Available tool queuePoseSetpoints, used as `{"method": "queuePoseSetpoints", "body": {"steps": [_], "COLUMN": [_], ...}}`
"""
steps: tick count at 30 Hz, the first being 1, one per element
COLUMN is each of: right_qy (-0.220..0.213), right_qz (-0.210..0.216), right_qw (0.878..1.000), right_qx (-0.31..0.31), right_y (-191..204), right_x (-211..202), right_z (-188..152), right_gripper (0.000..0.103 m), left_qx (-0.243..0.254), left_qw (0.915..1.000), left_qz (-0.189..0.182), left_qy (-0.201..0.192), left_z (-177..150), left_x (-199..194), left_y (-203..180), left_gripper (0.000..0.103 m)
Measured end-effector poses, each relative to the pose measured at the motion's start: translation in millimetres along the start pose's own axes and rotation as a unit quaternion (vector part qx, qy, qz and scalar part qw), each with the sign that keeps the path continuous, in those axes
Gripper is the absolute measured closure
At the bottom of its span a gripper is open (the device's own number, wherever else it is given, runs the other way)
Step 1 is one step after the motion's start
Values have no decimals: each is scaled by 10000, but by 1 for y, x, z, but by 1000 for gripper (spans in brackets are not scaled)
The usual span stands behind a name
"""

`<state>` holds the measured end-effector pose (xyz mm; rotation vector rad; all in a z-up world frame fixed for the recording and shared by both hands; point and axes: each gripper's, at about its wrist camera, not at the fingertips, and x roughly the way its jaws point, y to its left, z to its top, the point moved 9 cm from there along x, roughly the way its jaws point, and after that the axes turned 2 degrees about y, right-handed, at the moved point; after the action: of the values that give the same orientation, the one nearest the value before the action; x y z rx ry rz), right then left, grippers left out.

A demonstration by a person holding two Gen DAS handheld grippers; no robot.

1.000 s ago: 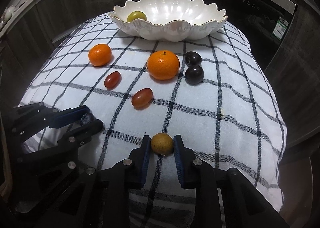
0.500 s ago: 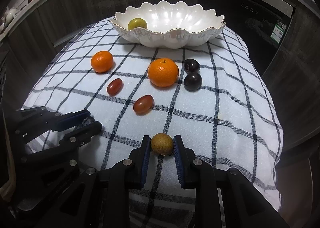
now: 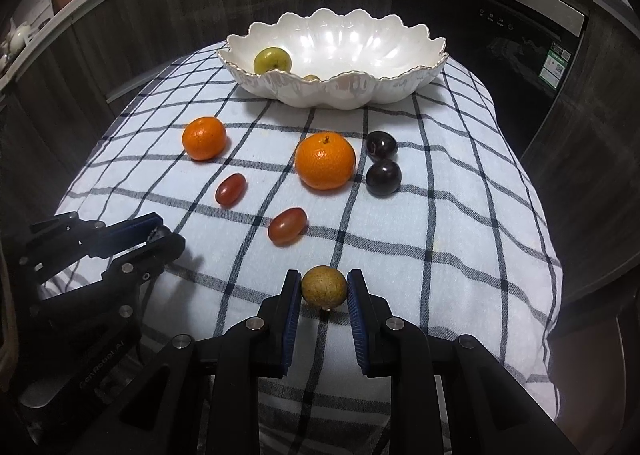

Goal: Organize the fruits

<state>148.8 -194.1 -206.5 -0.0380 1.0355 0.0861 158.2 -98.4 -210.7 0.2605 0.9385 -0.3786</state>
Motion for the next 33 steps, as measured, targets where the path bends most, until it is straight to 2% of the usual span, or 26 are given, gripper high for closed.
{"method": "queuePoseSetpoints", "body": {"steps": [15,33], "right_qy": [-113,-594], "right_qz": [-43,-152], "right_qw": [9999,9981], "right_qx": [42,41], "right_y": [-5,-18], "right_x": [-9,-28], "right_z": [22,78], "right_gripper": [78,78], "left_qx": [-181,-391], "left_qw": [9998,9986], "left_qz": [41,138], "left_qy": [-37,-322], "left_z": [21,77], "left_x": [-6,-15], "left_y": [12,30], "left_gripper": [82,82]}}
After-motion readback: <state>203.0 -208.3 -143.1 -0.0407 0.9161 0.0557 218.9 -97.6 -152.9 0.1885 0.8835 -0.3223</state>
